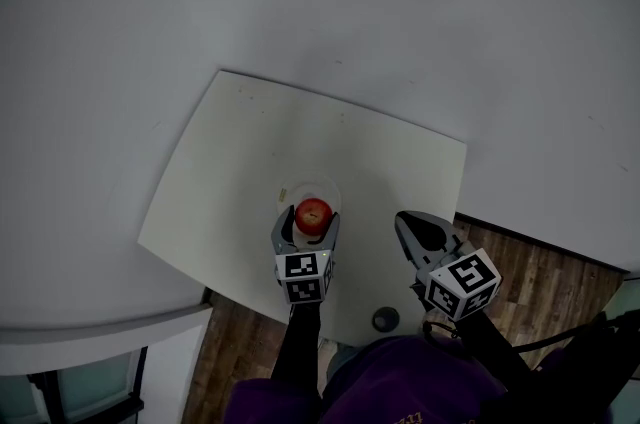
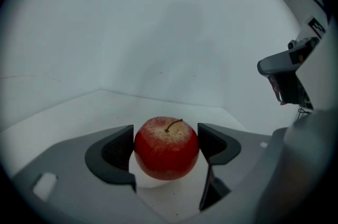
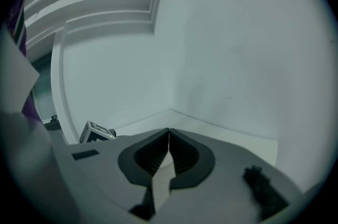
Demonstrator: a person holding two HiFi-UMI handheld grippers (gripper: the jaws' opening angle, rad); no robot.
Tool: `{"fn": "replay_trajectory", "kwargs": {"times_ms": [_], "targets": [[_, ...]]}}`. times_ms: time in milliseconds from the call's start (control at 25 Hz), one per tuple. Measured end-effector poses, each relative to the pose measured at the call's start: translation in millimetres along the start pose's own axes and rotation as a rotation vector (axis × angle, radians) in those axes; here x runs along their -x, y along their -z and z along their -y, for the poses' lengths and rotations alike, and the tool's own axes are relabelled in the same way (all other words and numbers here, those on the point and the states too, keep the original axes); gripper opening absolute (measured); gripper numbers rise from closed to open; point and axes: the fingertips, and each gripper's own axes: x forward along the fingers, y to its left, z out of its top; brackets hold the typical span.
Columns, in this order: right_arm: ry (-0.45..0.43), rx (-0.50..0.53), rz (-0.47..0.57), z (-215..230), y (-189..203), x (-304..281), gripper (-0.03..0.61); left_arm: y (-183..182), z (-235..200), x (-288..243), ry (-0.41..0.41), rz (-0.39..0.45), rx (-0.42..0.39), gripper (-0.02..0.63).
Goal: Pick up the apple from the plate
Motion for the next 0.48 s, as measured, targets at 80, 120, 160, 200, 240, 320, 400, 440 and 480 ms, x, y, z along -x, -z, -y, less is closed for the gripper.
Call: {"fn": "replay_trajectory", "kwargs": {"times_ms": [80, 120, 160, 200, 240, 320, 400, 440, 480], "targets": [[-0.002, 0.002, 0.002, -1, 0, 1, 0.011, 2, 1, 4, -0.003, -0.003, 0.003, 0.383], [-0.003, 0.003, 0.002, -2, -1, 2, 0.011, 3, 2, 6, -0.004, -0.005, 0.005, 0.383], [-0.004, 0.004, 0.003, -2, -1, 3, 0.011, 5, 3, 8, -0.004, -0.006, 0.007, 0.383], [-0.005, 0.004, 0.004, -3, -1, 3, 0.011, 6, 4, 10, -0.005, -0.007, 0.010, 0.382], [-0.006, 0.005, 0.005, -3, -1, 4, 0.011, 7, 4, 12, -0.006, -0.009, 0.015, 0.382], [-0.008, 0.008, 0.006, -5, -2, 5, 0.011, 10, 6, 17, -0.008, -0.012, 0.021, 0.382], [-0.012, 0.012, 0.008, -8, -2, 6, 0.011, 14, 7, 23, -0.010, -0.014, 0.022, 0.383], [-0.014, 0.013, 0.009, -9, -2, 6, 0.011, 16, 9, 25, -0.011, -0.017, 0.022, 0.383], [-0.017, 0.014, 0.010, -10, -2, 7, 0.011, 18, 10, 28, -0.011, -0.020, 0.023, 0.383]]}}
